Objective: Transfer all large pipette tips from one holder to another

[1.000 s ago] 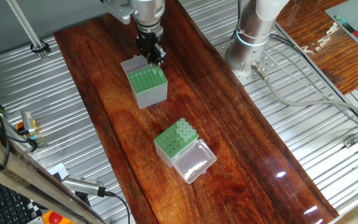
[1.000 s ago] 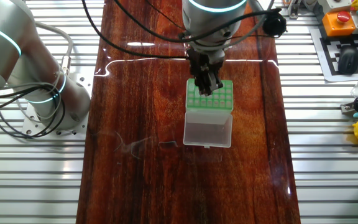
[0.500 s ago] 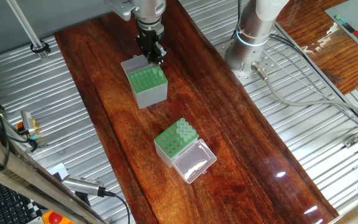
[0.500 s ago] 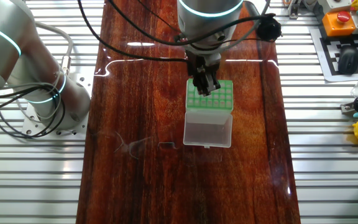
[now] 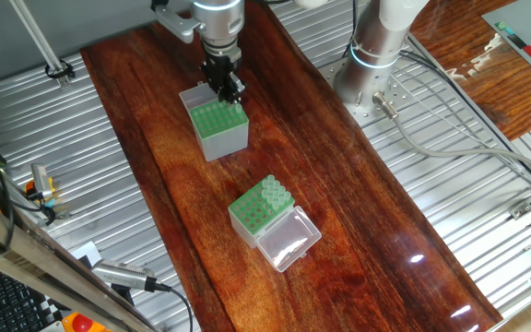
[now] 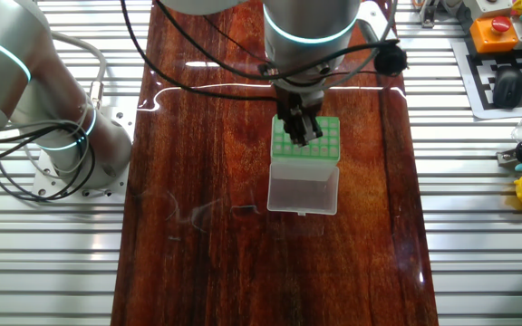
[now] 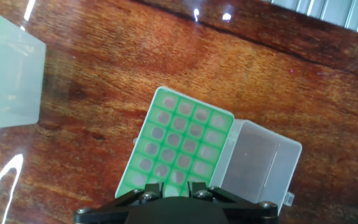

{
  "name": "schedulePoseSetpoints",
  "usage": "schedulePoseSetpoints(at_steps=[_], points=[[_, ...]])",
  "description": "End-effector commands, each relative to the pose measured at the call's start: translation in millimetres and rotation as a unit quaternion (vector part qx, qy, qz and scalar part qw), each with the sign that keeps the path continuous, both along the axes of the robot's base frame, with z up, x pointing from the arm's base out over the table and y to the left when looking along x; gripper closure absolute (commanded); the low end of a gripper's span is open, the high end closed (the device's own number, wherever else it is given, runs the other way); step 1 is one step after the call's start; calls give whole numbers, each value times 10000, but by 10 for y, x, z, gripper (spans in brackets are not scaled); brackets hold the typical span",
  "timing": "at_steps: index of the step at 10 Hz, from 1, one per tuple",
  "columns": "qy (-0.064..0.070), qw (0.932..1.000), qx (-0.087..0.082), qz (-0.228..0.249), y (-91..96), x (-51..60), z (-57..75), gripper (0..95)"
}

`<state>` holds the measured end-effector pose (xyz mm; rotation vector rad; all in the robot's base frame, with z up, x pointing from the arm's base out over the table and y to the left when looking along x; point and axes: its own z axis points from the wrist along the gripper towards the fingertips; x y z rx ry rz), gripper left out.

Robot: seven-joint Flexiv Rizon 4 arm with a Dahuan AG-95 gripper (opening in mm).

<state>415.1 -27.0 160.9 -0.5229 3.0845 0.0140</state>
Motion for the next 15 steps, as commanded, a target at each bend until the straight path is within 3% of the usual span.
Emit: schedulePoseSetpoints(at_steps=[1, 14, 15], points=[[0, 10000, -6, -13, 34, -1, -16, 760], [-6, 10000, -48, 39, -11, -38, -84, 760], [-3, 10000, -45, 7, -12, -38, -85, 950]])
